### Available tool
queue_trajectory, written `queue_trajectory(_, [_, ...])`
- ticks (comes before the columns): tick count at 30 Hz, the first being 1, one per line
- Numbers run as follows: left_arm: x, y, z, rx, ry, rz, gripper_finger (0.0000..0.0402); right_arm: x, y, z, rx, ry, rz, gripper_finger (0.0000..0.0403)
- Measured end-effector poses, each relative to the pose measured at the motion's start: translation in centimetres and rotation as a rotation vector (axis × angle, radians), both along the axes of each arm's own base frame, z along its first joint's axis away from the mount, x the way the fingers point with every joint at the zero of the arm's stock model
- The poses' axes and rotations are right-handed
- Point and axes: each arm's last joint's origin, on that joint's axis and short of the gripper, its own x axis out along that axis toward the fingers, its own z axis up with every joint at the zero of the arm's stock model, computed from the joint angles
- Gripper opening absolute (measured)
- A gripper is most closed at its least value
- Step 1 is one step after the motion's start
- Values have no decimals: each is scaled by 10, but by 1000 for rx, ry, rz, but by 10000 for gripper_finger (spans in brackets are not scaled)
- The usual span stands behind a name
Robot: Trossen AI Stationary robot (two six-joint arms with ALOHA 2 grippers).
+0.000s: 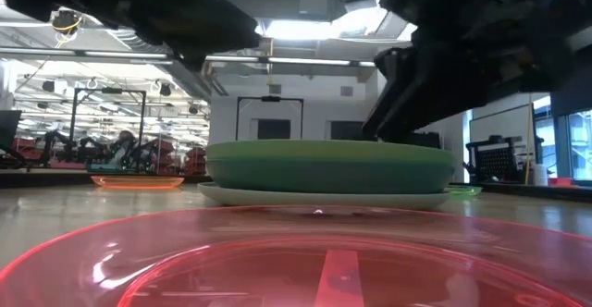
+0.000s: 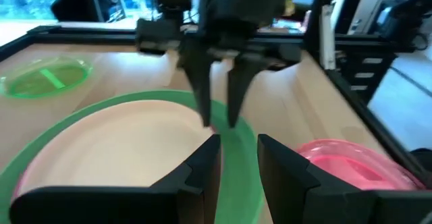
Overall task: Stack plastic plates
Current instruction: Stack the light red plate on top of the pink plate, then stack the dark blue plate on top of the light red plate
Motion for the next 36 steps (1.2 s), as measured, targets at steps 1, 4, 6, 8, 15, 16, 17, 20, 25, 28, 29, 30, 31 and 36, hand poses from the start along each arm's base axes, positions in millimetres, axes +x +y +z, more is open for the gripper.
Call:
queue_trajectory(1, [3, 2, 1, 5, 10, 11, 92, 0, 0, 4, -15, 1, 9, 131])
queue_trajectory(4, [15, 10, 9, 42, 83, 43, 92, -1, 0, 23, -5, -31, 9, 151])
queue_trajectory(6, [22, 18, 15, 96, 190, 66, 92, -4, -2, 31, -2, -48, 14, 158])
queue_trajectory(8, [28, 29, 21, 161, 311, 94, 92, -8, -3, 38, -4, -57, 40, 161])
queue_trajectory(15, [33, 85, 34, 334, 611, 185, 92, -14, -3, 38, 9, -53, 91, 161])
queue_trajectory(16, [32, 96, 34, 357, 644, 198, 92, -14, -4, 37, 9, -51, 91, 161])
queue_trajectory(17, [31, 107, 33, 379, 676, 209, 92, -15, -4, 35, 9, -52, 91, 161])
queue_trajectory(20, [26, 140, 28, 464, 756, 220, 92, -16, -5, 30, 13, -65, 91, 161])
queue_trajectory(25, [19, 182, 9, 603, 903, 144, 92, -17, -5, 28, 8, -95, 96, 161])
queue_trajectory(28, [22, 197, -3, 649, 951, 118, 92, -16, -5, 28, 0, -105, 100, 161])
queue_trajectory(29, [22, 201, -8, 655, 971, 109, 92, -16, -5, 28, -2, -105, 102, 161])
queue_trajectory(30, [24, 204, -13, 655, 982, 98, 92, -16, -5, 28, -2, -105, 102, 161])
queue_trajectory(31, [25, 206, -17, 652, 988, 82, 92, -16, -5, 28, -4, -104, 101, 161])
queue_trajectory(36, [28, 211, -28, 626, 989, 63, 92, -16, -6, 28, -9, -101, 90, 161])
